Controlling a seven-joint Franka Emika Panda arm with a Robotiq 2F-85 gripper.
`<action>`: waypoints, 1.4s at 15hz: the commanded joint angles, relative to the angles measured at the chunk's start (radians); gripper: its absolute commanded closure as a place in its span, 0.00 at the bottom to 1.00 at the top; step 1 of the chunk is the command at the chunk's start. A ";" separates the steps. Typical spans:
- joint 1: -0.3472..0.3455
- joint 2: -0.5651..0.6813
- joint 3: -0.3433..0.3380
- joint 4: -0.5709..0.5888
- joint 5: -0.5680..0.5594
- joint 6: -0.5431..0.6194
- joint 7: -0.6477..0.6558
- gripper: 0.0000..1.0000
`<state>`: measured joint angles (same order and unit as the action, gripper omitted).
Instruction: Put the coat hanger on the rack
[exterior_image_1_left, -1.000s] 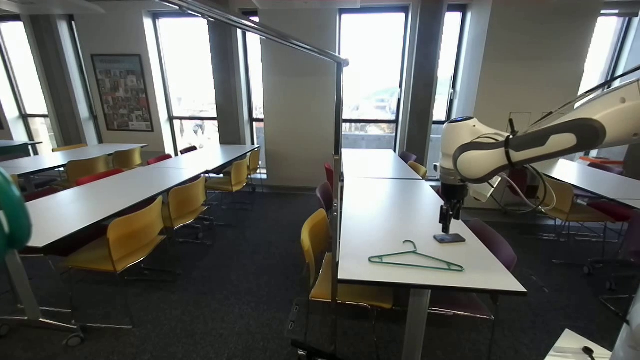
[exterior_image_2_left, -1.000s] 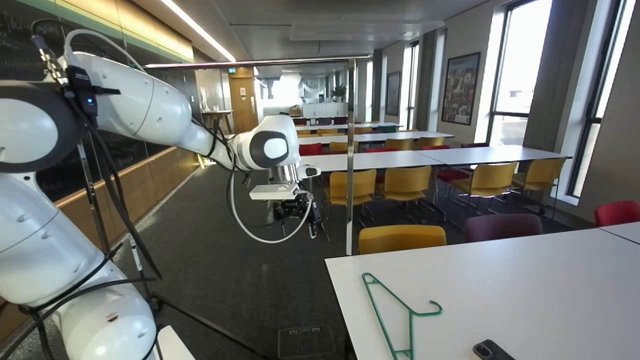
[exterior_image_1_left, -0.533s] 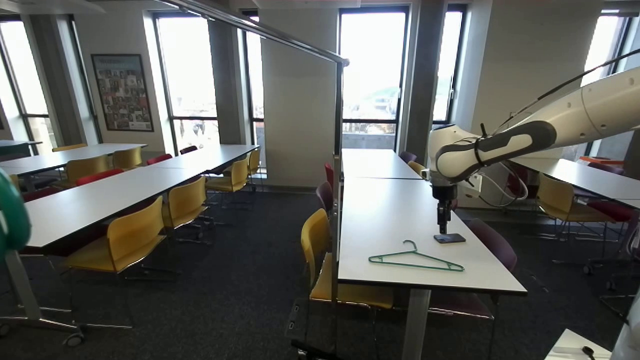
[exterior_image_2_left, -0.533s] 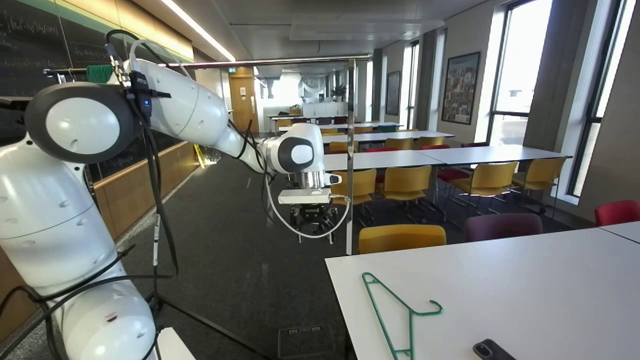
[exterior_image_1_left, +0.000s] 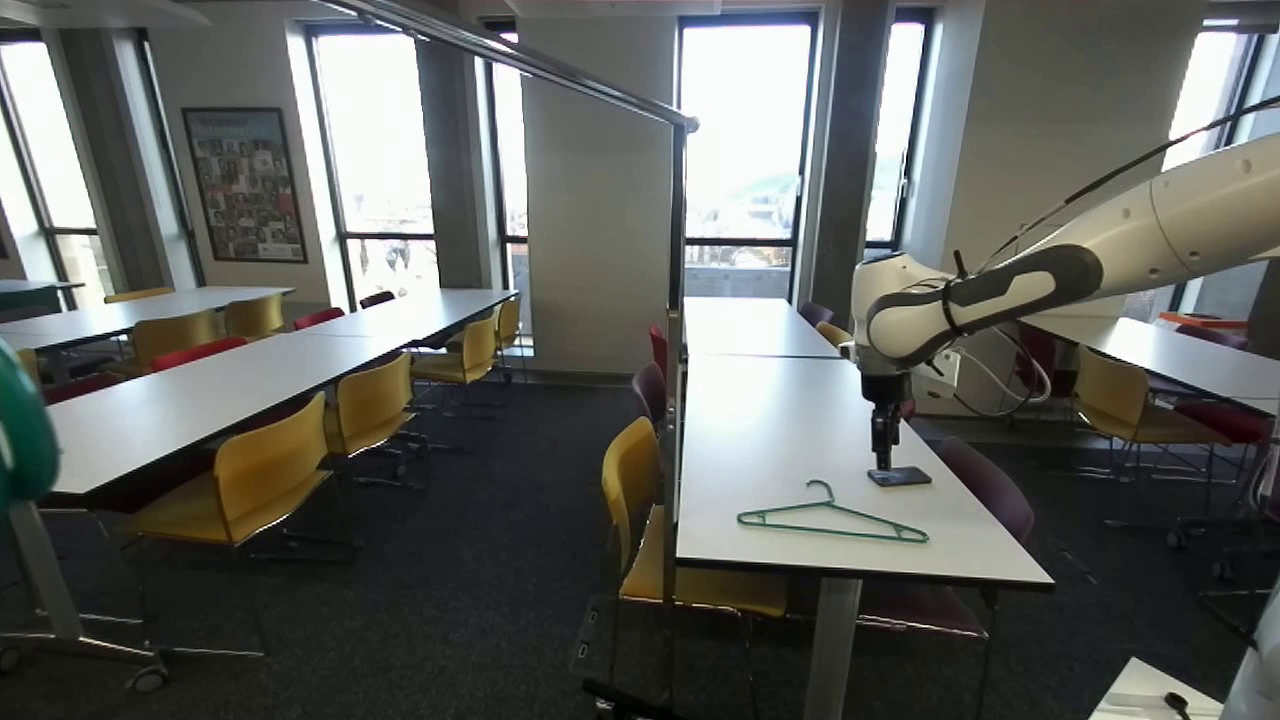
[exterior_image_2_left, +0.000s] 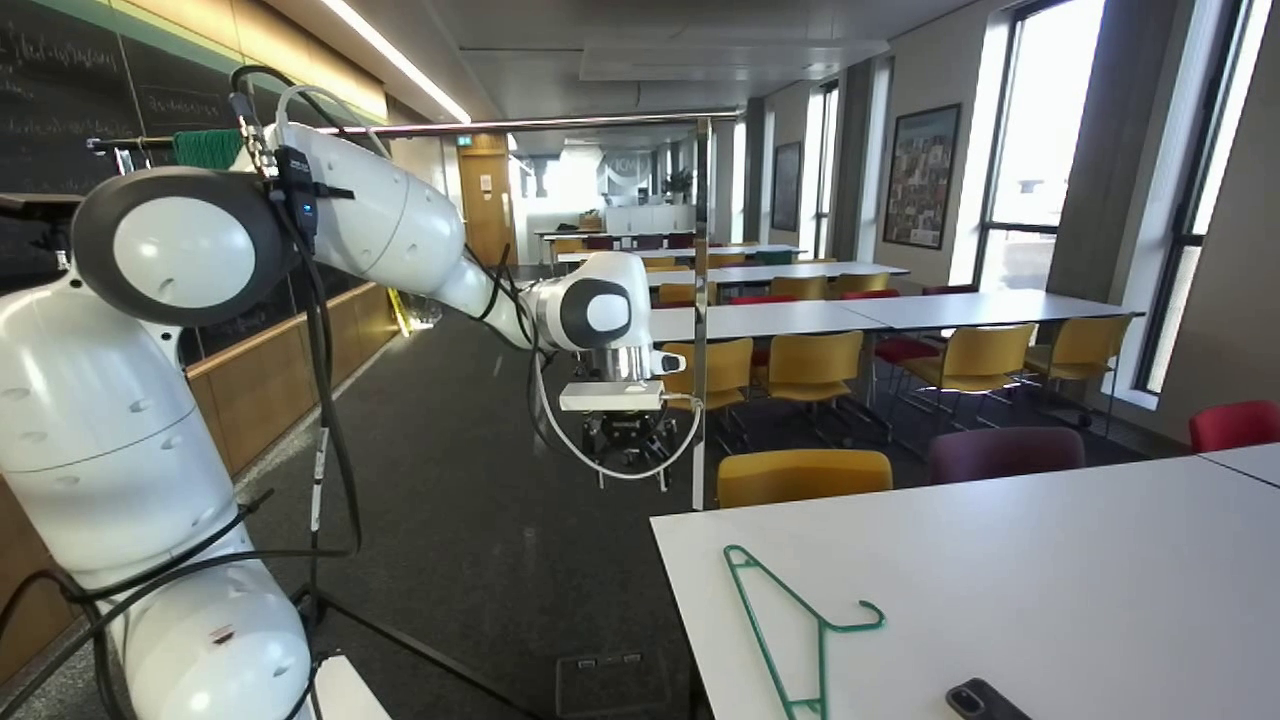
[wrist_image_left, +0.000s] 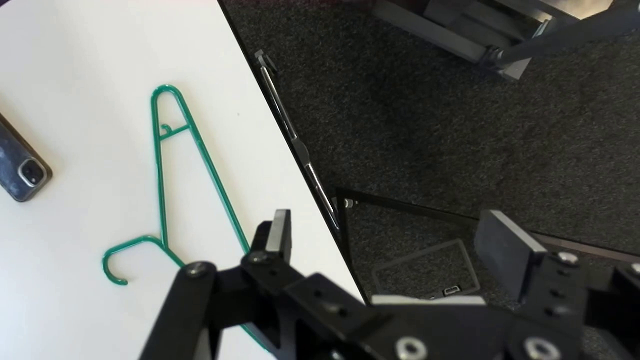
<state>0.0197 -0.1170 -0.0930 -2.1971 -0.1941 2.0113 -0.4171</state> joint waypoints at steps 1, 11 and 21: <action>-0.015 0.001 0.015 0.002 0.002 -0.002 -0.001 0.00; -0.123 0.263 -0.046 0.214 0.137 0.271 -0.249 0.00; -0.190 0.431 0.029 0.342 0.330 0.114 -0.480 0.00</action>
<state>-0.1520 0.3147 -0.0833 -1.8567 0.1428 2.1267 -0.9020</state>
